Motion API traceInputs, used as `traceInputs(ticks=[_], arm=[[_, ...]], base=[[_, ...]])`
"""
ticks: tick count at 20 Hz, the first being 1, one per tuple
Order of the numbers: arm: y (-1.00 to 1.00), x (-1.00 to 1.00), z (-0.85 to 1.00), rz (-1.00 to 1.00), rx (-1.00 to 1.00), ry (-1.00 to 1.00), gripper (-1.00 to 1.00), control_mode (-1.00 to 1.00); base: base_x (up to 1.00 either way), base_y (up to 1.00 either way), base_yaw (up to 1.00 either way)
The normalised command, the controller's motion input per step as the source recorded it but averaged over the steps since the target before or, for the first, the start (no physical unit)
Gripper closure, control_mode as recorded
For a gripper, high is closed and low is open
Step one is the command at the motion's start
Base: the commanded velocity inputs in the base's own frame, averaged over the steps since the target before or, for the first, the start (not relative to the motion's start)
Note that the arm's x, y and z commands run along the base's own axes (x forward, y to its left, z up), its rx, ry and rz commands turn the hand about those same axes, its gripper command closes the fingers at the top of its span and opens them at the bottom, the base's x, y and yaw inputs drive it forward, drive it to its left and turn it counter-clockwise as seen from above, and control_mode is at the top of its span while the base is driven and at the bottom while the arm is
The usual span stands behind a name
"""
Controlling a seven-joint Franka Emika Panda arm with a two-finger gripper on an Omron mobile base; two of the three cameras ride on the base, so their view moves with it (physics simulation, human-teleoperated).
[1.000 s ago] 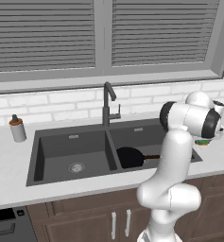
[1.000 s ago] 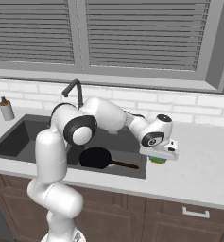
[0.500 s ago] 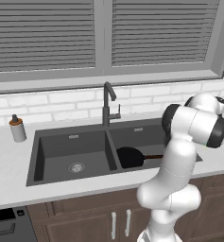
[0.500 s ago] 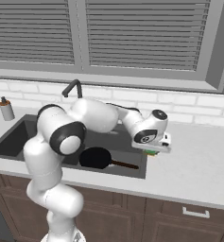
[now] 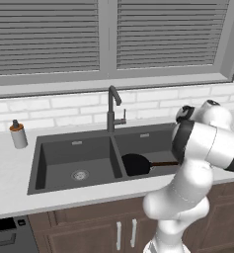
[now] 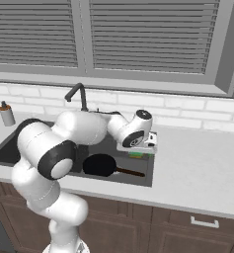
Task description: Pick the pan and sponge and place them into the sink. Then turn on the water.
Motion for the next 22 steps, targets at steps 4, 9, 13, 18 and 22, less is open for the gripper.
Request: traceInputs(ticks=[4, 9, 13, 18, 22], arm=[[0.58, 0.0, 0.02, 0.14, 0.0, 0.0, 1.0, -1.0], [0.54, 0.04, -0.11, 0.07, -0.03, 0.1, 1.0, -1.0], [0.42, 0.13, -0.16, 0.01, -0.02, 0.12, 1.0, -1.0], [0.35, 0.15, -0.23, 0.02, 0.0, 0.05, 1.0, -1.0], [0.13, 0.18, -0.25, 0.02, 0.0, 0.08, 1.0, -1.0]], base=[[0.0, 0.0, 0.0], [0.0, 0.0, 0.0], [0.0, 0.0, 0.0], [0.0, 0.0, 0.0], [0.0, 0.0, 0.0]])
